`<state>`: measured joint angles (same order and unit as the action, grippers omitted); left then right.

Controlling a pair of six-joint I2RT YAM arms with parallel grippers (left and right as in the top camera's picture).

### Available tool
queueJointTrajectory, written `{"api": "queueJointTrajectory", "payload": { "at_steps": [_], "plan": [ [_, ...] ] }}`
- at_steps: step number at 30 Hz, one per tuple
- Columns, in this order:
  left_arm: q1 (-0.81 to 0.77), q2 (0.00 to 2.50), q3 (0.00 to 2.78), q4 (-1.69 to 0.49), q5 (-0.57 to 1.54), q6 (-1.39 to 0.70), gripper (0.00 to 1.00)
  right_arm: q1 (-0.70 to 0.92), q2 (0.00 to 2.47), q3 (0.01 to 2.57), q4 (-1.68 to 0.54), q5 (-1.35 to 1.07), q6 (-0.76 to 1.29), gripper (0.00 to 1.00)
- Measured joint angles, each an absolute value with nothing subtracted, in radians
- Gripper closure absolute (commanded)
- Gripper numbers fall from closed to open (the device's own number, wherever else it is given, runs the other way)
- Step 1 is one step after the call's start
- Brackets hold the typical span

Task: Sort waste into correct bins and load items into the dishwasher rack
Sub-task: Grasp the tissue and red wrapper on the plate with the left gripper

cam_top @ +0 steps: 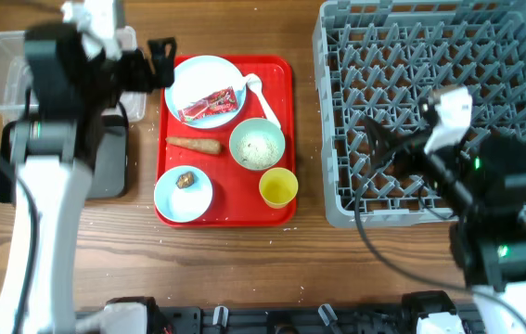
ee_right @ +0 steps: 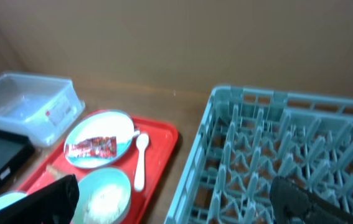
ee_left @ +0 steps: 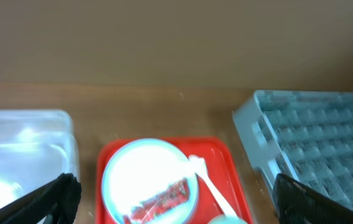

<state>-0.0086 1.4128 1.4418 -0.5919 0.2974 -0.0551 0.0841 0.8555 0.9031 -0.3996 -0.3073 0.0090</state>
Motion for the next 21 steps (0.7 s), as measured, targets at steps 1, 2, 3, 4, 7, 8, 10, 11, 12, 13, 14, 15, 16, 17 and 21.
{"api": "queueJointTrajectory", "payload": {
  "at_steps": [1,2,3,4,7,8,10,11,12,13,14,15,16,17,21],
  "plan": [
    [-0.009,1.478,1.504,-0.649,0.318,-0.038,0.00,0.084,0.895,0.942,-0.434,-0.307,0.002,0.00],
    [-0.009,1.546,1.570,-0.717,0.341,-0.024,0.00,0.084,0.933,0.973,-0.450,-0.308,-0.002,0.00],
    [-0.009,1.615,1.623,-0.755,0.360,-0.010,0.00,0.084,0.968,0.994,-0.457,-0.307,-0.005,0.00],
    [-0.009,1.677,1.655,-0.769,0.375,0.001,0.00,0.084,1.002,1.003,-0.458,-0.307,-0.006,0.00],
    [-0.009,1.814,1.668,-0.799,0.397,0.015,0.00,0.084,1.090,1.005,-0.480,-0.307,-0.004,0.00],
    [-0.009,1.845,1.668,-0.822,0.402,0.017,0.00,0.084,1.119,1.005,-0.493,-0.307,0.003,0.00],
    [-0.009,1.895,1.668,-0.845,0.418,0.019,0.00,0.084,1.155,1.005,-0.522,-0.307,0.021,0.00],
    [-0.012,1.911,1.668,-0.847,0.428,0.019,0.00,0.084,1.167,1.005,-0.545,-0.308,0.030,0.00],
    [-0.014,1.917,1.668,-0.847,0.437,0.019,0.00,0.084,1.172,1.005,-0.555,-0.308,0.034,0.00],
    [-0.019,1.921,1.668,-0.845,0.444,0.019,0.00,0.084,1.172,1.005,-0.563,-0.308,0.037,0.00],
    [-0.025,1.924,1.668,-0.842,0.450,0.020,0.00,0.084,1.172,1.005,-0.569,-0.308,0.041,0.00],
    [-0.033,1.929,1.668,-0.837,0.455,0.022,0.00,0.084,1.172,1.005,-0.569,-0.308,0.042,0.00],
    [-0.045,1.937,1.668,-0.828,0.459,0.026,0.01,0.084,1.172,1.005,-0.569,-0.308,0.044,0.00],
    [-0.061,1.951,1.669,-0.822,0.463,0.039,0.02,0.084,1.172,1.005,-0.569,-0.308,0.045,0.00],
    [-0.132,2.025,1.670,-0.776,0.418,0.101,0.04,0.084,1.172,1.005,-0.578,-0.308,0.049,0.00]
  ]
}}
